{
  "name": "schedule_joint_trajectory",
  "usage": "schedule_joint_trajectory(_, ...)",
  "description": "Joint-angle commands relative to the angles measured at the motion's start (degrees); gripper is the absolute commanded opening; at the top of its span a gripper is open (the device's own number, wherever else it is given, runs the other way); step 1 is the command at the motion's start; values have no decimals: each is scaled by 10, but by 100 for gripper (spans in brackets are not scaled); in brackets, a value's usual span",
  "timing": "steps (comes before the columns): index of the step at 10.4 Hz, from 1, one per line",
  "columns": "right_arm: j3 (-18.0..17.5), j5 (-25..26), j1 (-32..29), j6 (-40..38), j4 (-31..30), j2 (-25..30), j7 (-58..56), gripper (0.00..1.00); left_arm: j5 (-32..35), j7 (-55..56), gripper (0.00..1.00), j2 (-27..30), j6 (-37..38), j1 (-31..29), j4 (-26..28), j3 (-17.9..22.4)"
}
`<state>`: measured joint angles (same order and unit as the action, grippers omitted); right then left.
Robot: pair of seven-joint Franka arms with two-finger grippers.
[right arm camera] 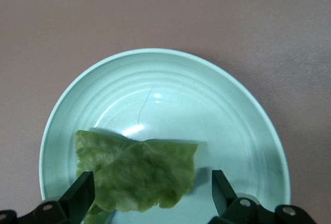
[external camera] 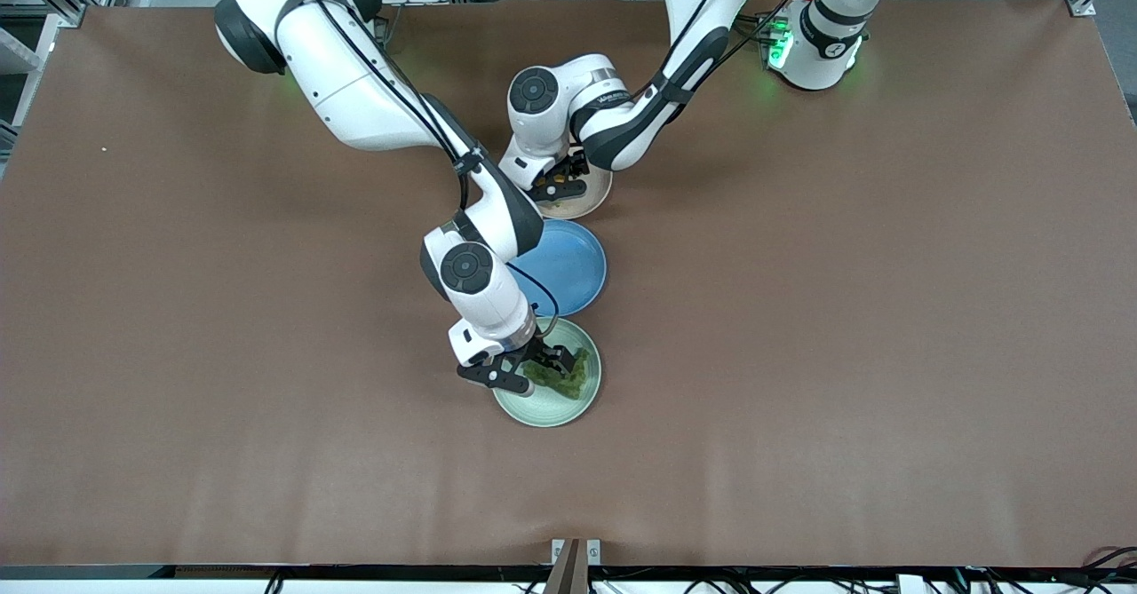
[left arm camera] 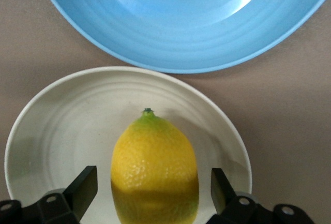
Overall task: Pick lemon and lettuce from plates
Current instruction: 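Lower and close the left gripper on the lemon while the right gripper grasps lettuce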
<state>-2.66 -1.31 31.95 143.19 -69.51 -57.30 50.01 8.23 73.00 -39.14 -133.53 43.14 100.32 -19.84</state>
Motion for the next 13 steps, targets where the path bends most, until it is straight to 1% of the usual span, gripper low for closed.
schedule_joint_trajectory(1, 5, 2, 5, 1, 26, -18, 12, 100, 18, 17, 92, 6, -19, -1, 13, 2)
schedule_joint_trajectory(2, 4, 2, 6, 1, 31, -23, 12, 100, 18, 17, 86, 4, -20, -1, 12, 5)
schedule_joint_trajectory(3, 5, 2, 6, 1, 31, -24, 11, 98, 18, 17, 81, 3, -20, 1, 12, 5)
schedule_joint_trajectory(4, 4, 2, 6, 0, 32, -24, 11, 83, 18, 17, 75, 1, -21, 1, 12, 6)
schedule_joint_trajectory(5, 4, 2, 6, 0, 33, -24, 10, 71, 18, 17, 71, -4, -21, 1, 11, 6)
schedule_joint_trajectory(6, 5, 2, 6, -1, 34, -24, 9, 64, 17, 17, 64, -5, -26, -1, 10, 6)
schedule_joint_trajectory(7, 5, 2, 6, -3, 34, -24, 9, 59, 17, 18, 56, -5, -26, -1, 10, 8)
schedule_joint_trajectory(8, 5, 3, 7, -5, 34, -24, 9, 53, 17, 21, 47, -4, -27, -1, 9, 8)
schedule_joint_trajectory(9, 5, 3, 7, -7, 33, -23, 9, 48, 17, 31, 33, 0, -26, -2, 8, 8)
schedule_joint_trajectory(10, 5, 7, 8, -11, 33, -23, 8, 39, 17, 34, 21, 8, -25, -5, 7, 7)
schedule_joint_trajectory(11, 5, 15, 8, -17, 33, -23, 7, 30, 13, 35, 16, 26, -21, -6, 8, 7)
schedule_joint_trajectory(12, 5, 16, 8, -22, 33, -20, 6, 24, 9, 34, 15, 44, -6, -15, 8, 6)
schedule_joint_trajectory(13, 6, 17, 8, -40, 33, -15, 4, 20, 8, 33, 15, 67, 25, -17, 8, 4)
